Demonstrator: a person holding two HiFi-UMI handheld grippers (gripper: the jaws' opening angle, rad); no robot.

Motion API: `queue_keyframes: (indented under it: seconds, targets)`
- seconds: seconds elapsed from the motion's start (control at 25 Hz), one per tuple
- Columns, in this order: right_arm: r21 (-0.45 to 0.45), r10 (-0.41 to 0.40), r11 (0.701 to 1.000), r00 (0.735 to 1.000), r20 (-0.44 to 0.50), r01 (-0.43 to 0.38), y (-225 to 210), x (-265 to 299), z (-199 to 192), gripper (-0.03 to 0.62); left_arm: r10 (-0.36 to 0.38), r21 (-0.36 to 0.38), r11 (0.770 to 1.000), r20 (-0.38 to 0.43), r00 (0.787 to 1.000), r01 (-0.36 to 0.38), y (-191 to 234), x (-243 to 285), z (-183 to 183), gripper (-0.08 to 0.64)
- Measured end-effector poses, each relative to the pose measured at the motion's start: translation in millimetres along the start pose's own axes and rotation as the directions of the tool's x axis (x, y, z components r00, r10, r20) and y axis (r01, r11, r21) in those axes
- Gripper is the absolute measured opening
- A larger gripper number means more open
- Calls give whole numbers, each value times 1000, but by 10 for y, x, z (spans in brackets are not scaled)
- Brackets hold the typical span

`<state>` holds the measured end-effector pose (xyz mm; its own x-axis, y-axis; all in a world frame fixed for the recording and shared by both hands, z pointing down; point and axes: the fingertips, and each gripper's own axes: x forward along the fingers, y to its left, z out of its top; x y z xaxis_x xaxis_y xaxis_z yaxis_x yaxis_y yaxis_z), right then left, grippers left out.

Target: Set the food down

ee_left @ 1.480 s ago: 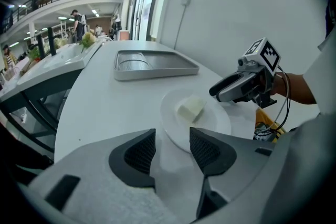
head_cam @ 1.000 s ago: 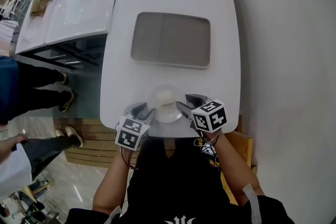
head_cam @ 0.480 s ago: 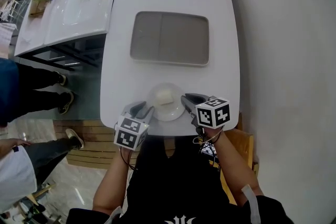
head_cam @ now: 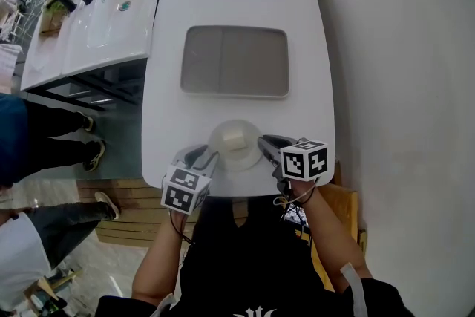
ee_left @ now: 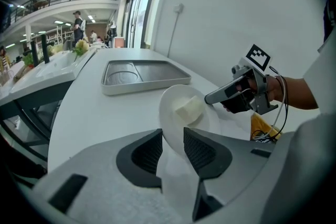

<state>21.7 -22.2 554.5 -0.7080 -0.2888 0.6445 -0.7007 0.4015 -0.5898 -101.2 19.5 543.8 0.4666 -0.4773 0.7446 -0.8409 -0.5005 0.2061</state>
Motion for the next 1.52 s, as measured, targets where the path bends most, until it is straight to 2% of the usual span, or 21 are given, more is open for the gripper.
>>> queue_keyframes:
  seconds: [0.16,0.32,0.48,0.88,1.28,1.52]
  targets:
    - [85,36,996,999,10,-36,-14,-4,15,28,10,-4,1000,17,1000,-9,29,1,58,124]
    - [206,81,975,996,24,-84,1,-18,51,25,16,-5,1000,35,999,-16,67,-16,129,124]
    - [261,108,958,993,48,-117,28,-44,145,21,22,7,1000,53,998,-22,114,-22,220,124]
    - [278,123,947,982,144,-159,-39,-161,610,17,20,51,998,103,995,-25,235,91,661,124]
    - [284,115,943,971,211,-174,-281,-131,1097,17,16,95,995,139,990,-29,460,364,1218,123]
    - [300,106,938,966,235,-176,-496,-84,1398,17,16,105,994,138,990,-31,627,620,1522,96]
